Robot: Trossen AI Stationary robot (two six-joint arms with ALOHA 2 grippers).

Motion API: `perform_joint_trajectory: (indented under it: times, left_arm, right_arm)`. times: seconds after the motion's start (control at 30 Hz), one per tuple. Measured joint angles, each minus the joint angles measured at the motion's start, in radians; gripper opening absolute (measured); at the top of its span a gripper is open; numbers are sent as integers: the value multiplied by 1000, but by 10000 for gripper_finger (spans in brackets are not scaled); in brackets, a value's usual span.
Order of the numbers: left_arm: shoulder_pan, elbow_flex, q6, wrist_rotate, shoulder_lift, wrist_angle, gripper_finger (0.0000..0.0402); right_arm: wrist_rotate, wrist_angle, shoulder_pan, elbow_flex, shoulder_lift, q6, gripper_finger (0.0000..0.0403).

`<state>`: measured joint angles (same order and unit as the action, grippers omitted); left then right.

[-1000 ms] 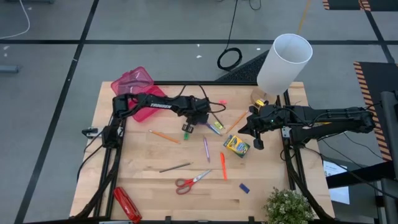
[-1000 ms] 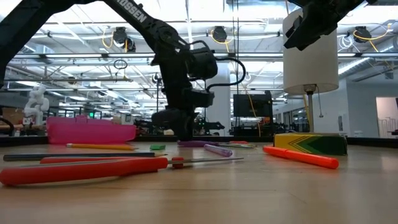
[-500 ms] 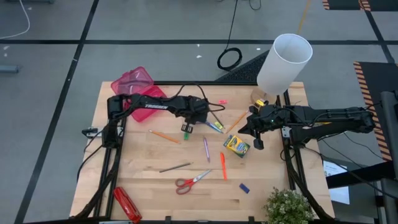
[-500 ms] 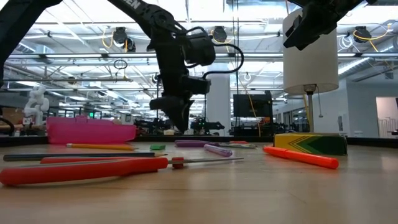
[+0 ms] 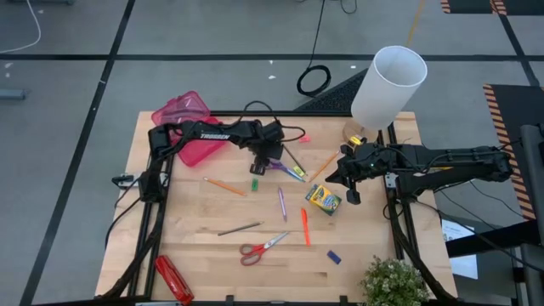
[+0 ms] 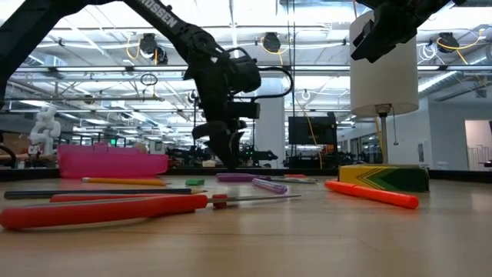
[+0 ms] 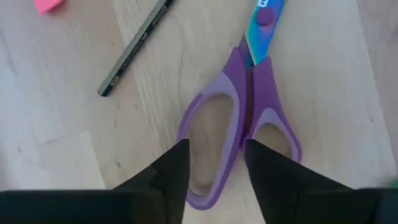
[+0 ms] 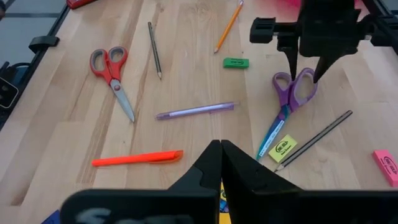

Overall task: Pack school essentials
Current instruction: Put the violet scissors into the pink supply box

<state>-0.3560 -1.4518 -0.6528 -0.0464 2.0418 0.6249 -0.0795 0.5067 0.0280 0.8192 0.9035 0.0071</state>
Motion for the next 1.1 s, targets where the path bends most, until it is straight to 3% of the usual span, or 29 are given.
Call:
perform_joint_trajectory:
  times: [0.27,0.93,1.1]
  left_arm:
    - [-2,4,1,-16,30,2,184]
    - [16,-1,4,17,64,9,87]
    - [26,0,9,29,57,17,83]
  right_arm:
    - [0,1,0,0,0,0,0]
    - [0,8,0,0,0,0,0]
    - [0,8,0,0,0,0,0]
